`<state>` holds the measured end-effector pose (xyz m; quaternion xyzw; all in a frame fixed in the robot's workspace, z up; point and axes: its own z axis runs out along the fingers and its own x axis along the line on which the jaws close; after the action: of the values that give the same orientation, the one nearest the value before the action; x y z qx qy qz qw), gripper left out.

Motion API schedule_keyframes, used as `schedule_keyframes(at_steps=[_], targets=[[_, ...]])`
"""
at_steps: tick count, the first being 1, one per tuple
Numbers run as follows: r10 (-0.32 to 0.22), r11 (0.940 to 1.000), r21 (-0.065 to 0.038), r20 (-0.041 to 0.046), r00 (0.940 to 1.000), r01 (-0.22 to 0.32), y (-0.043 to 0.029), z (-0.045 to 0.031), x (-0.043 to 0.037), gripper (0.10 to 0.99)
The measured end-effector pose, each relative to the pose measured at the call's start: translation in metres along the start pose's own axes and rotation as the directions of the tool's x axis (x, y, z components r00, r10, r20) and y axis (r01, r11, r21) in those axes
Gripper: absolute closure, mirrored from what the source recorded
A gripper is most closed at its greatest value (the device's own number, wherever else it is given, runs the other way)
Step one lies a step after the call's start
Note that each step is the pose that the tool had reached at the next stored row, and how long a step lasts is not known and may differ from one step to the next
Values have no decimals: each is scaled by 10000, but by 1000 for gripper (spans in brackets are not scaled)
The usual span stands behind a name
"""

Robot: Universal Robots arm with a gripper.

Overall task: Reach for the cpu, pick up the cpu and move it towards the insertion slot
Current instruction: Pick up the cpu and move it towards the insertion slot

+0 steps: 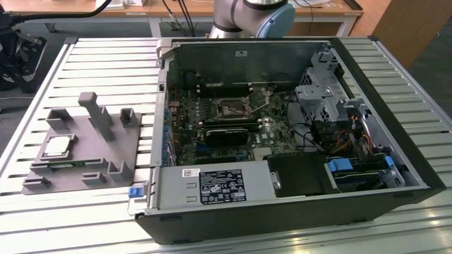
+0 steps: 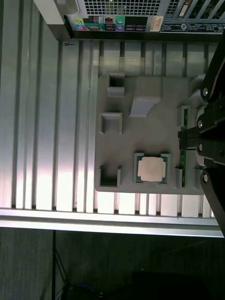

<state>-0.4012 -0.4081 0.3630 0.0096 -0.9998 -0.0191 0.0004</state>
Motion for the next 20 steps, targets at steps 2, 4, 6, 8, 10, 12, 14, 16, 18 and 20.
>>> schedule_keyframes(at_steps=[2,4,6,8,10,12,14,16,18,20], targets=[[0,10000,1,-3,10000,0,0,4,3,980],[0,10000,1,-3,10000,0,0,8,5,980],[0,10000,1,-3,10000,0,0,12,7,980],[0,10000,1,-3,10000,0,-1,16,9,980],[0,10000,1,-3,10000,0,-1,20,10,980],[0,10000,0,-4,10000,0,-1,25,12,980],[0,10000,1,-5,10000,0,-1,29,14,980],[1,10000,1,-6,10000,-1,-1,34,15,980],[0,10000,1,-6,10000,0,-1,38,17,980],[1,10000,0,-7,10000,-1,-1,44,20,980]])
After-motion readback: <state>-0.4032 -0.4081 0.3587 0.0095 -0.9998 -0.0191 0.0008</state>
